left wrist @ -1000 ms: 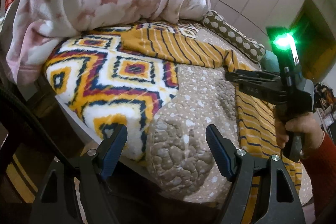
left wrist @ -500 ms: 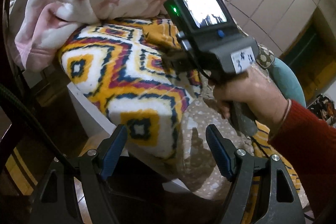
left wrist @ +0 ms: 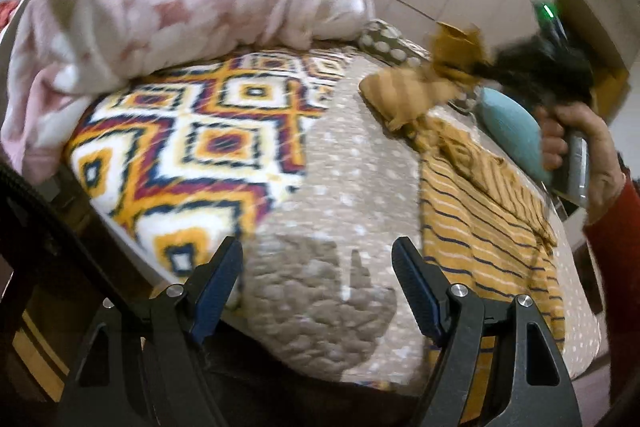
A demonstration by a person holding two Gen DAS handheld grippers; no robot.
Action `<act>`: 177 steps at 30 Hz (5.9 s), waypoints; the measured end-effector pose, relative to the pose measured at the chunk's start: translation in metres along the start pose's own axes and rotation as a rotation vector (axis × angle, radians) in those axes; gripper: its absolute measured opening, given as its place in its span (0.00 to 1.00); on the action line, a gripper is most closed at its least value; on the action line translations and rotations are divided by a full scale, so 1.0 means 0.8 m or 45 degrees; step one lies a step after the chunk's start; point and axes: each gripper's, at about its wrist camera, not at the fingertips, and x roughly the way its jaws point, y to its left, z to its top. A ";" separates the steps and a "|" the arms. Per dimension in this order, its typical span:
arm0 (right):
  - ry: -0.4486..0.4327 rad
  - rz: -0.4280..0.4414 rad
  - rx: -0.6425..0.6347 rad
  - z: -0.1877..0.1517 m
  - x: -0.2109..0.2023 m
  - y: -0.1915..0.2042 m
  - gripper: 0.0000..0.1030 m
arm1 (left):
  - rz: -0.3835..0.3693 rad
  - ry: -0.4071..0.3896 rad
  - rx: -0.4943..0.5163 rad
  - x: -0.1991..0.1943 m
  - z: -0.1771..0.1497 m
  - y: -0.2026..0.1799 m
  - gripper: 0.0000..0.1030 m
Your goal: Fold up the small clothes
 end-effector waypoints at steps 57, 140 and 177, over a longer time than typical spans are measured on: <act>-0.006 -0.249 0.613 -0.155 -0.038 -0.434 0.05 | 0.095 0.377 0.386 0.376 0.180 -0.246 0.08; -0.071 -0.653 0.390 -0.444 -0.189 -0.211 0.83 | 0.266 0.200 0.440 0.107 -0.124 -0.232 1.00; -0.075 -0.660 0.389 -0.446 -0.190 -0.209 0.84 | 0.265 0.191 0.445 0.107 -0.126 -0.233 1.00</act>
